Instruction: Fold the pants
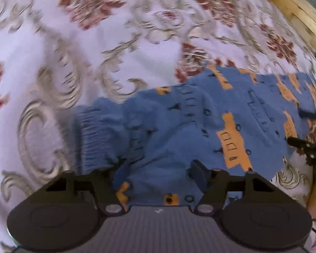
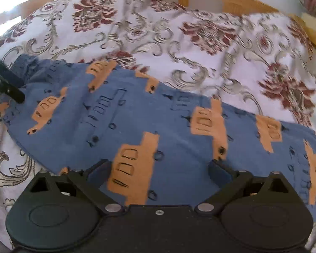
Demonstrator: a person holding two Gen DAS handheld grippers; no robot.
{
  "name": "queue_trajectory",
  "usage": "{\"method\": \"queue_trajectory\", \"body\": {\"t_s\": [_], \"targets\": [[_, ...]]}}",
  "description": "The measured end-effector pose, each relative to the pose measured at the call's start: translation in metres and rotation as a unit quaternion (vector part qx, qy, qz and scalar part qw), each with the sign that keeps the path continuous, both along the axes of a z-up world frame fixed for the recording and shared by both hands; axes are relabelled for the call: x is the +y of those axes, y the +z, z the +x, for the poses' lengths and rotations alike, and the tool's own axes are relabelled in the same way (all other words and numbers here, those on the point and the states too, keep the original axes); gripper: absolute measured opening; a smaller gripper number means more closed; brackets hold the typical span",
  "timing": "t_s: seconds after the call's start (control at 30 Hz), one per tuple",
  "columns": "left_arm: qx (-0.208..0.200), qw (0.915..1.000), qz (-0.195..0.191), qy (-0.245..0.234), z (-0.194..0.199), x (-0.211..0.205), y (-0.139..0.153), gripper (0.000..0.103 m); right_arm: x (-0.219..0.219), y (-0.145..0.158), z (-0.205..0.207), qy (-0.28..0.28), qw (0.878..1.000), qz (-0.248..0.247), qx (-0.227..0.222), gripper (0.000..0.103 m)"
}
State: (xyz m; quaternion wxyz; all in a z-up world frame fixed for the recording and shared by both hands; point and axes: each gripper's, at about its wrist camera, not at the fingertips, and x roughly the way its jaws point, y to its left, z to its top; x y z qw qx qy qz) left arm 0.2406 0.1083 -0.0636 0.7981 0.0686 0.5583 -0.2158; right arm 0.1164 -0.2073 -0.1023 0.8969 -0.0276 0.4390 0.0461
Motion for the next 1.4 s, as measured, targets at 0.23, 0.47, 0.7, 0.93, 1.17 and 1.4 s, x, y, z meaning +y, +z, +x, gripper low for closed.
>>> {"method": "queue_trajectory", "body": {"t_s": [0.23,0.47,0.7,0.93,1.17,1.4], "targets": [[-0.008,0.9983,0.056,-0.016,-0.015,-0.003,0.024,0.077,-0.044,0.023,-0.03,-0.085,0.996,0.037,-0.011,0.102],[-0.082,0.9933,0.072,-0.036,-0.011,-0.067,0.068,0.103,-0.113,0.036,-0.059,-0.268,0.948,0.159,-0.062,0.102],[-0.083,0.9887,-0.007,-0.124,0.035,-0.215,0.077,0.103,-0.15,0.017,-0.066,-0.373,0.891,0.247,-0.078,0.102],[-0.06,0.9538,-0.065,-0.287,0.046,-0.409,0.053,0.103,-0.172,0.008,-0.07,-0.446,0.854,0.252,-0.093,0.102],[-0.028,0.9132,-0.051,-0.403,0.038,-0.51,0.008,0.103,-0.198,0.02,-0.078,-0.496,0.829,0.211,-0.147,0.097],[0.021,0.8891,-0.08,-0.45,0.046,-0.524,-0.01,0.099,-0.229,0.018,-0.075,-0.479,0.832,0.243,-0.138,0.096]]}}
